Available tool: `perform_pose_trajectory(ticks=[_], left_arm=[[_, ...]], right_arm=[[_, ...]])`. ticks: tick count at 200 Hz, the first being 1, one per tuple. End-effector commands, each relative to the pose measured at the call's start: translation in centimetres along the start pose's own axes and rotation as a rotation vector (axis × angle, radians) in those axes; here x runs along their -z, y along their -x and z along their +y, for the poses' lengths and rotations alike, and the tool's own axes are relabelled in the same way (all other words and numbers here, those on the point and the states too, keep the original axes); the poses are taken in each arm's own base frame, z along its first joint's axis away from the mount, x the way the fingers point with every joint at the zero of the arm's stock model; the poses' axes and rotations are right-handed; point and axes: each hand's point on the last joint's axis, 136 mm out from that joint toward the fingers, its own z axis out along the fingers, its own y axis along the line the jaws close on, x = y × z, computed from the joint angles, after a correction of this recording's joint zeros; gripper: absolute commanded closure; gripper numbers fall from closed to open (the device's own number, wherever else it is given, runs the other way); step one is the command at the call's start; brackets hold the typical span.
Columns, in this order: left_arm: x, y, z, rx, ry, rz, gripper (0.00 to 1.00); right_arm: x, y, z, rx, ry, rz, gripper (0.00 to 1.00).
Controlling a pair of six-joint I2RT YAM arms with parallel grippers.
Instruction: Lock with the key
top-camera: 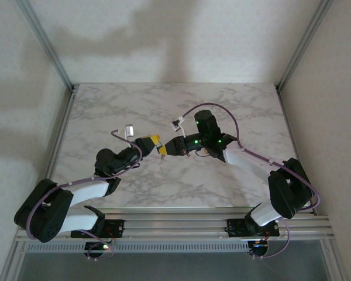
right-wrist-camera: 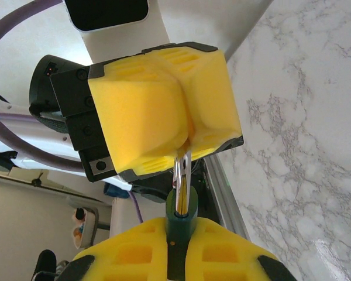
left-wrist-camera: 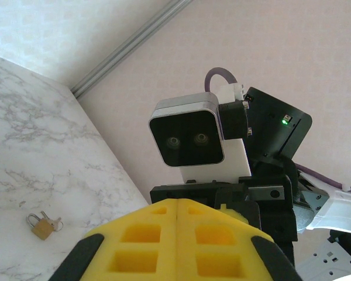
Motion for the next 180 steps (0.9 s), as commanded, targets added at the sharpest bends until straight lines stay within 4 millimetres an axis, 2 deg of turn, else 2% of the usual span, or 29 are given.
perform_pose_trajectory(ticks=[1, 180], left_arm=[[-0.17, -1.7, 0.64, 0.019, 0.018, 0.07, 1.0], [-0.31, -2.01, 1.05, 0.009, 0.034, 0.08, 1.0]], right_arm=[[1.17, 2.82, 4.42, 0.176, 0.067, -0.059, 1.0], [0.89, 2.54, 3.45, 0.166, 0.056, -0.055, 1.0]])
